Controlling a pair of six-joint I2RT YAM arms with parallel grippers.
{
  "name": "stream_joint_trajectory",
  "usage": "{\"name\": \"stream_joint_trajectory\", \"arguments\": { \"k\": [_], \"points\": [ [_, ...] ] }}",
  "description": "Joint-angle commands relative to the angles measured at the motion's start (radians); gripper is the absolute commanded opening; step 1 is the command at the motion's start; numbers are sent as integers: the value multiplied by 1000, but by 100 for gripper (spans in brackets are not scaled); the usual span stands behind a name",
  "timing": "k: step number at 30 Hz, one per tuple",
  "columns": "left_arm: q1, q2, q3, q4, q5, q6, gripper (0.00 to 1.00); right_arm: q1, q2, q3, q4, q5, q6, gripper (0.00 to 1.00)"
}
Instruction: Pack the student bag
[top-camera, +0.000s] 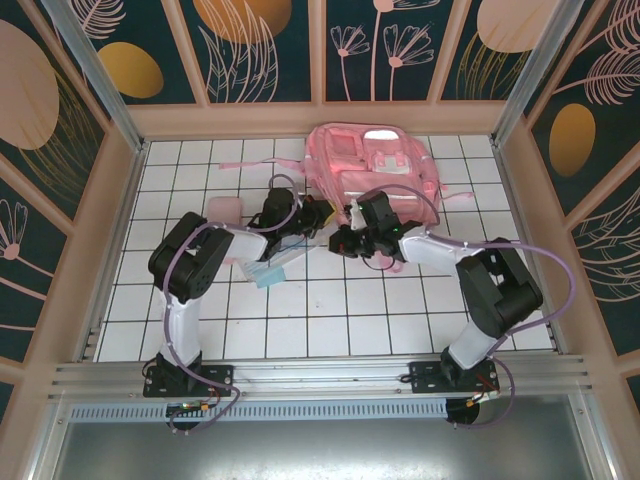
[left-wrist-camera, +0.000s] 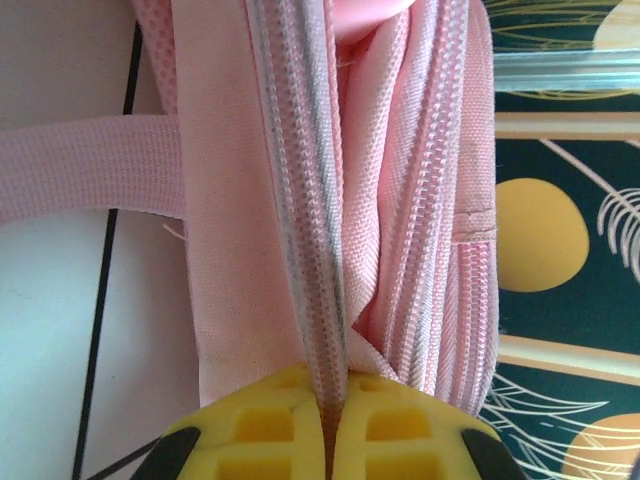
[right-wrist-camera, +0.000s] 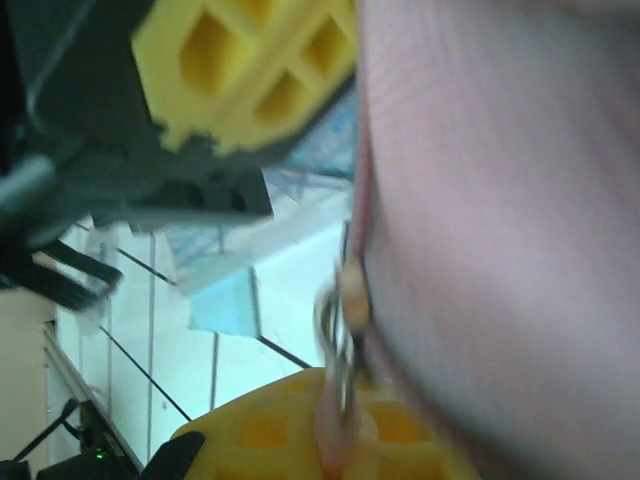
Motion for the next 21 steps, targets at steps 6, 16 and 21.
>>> {"name": "stream_joint_trajectory", "arguments": {
  "k": [6, 16, 21],
  "points": [
    [73, -20, 28, -18, -73, 90, 0, -84, -185, 1, -546, 256, -107, 0],
    [101, -62, 5, -70, -51, 151, 0, -270, -148, 180, -702, 656, -285, 0],
    [136, 8, 113, -132, -39, 202, 0, -279, -110, 206, -656, 451, -339, 0]
  ]
}}
